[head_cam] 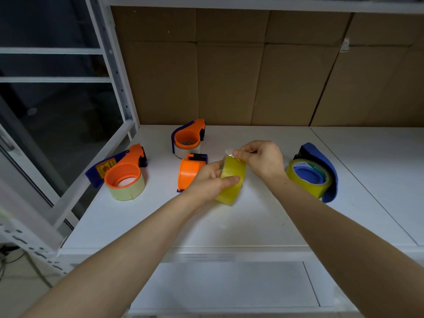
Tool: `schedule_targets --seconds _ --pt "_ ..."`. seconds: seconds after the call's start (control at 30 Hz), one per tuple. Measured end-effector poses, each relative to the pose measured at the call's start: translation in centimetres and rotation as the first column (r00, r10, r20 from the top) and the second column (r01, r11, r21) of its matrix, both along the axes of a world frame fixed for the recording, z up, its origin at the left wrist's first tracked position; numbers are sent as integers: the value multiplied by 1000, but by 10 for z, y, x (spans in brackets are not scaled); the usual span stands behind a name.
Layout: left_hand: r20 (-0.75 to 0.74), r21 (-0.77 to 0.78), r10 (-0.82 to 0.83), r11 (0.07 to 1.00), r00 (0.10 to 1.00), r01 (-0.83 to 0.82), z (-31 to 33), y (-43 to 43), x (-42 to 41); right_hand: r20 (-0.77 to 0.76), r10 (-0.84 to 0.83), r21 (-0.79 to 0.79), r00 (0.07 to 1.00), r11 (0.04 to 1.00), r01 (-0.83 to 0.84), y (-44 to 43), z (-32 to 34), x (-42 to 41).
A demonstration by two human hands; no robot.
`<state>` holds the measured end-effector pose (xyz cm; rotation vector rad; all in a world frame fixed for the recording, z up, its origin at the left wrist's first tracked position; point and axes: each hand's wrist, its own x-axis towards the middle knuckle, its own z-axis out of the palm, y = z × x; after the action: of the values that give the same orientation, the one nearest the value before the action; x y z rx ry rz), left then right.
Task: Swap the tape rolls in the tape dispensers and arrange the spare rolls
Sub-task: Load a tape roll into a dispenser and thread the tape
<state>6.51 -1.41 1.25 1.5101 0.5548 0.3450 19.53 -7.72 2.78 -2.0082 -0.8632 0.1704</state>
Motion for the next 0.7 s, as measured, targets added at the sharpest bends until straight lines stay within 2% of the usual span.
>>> schedule_targets --seconds 0.2,0.3,0.4,0.5,0.53,0.6,0.63,0.7 --pt "30 67 35 997 999 -37 -6 -4 3 -73 -98 103 993 989 105 -4 -5 -4" --pt "70 106 31 994 997 -38 -13 -8 3 -256 -80 158 963 980 123 -3 -8 -2" --pt "93 118 27 992 995 -38 -16 -12 1 -498 -54 162 865 975 154 -3 -11 -9" --pt "55 180 -6 984 998 -4 -21 -11 -1 -757 -3 150 653 973 178 -7 -4 -15" --pt "24 241 -23 970 999 16 -22 -11 -2 -802 22 155 597 972 174 -9 -2 -15" --pt "-43 443 -28 895 999 44 -22 -9 -4 -822 50 157 567 977 142 -11 0 -11" --pt "-39 526 23 850 999 2 -21 -6 -6 -823 50 156 566 978 140 -12 -2 -10" --pt "104 579 226 778 969 -244 -13 2 -15 -839 48 168 542 970 174 -14 -7 -8"
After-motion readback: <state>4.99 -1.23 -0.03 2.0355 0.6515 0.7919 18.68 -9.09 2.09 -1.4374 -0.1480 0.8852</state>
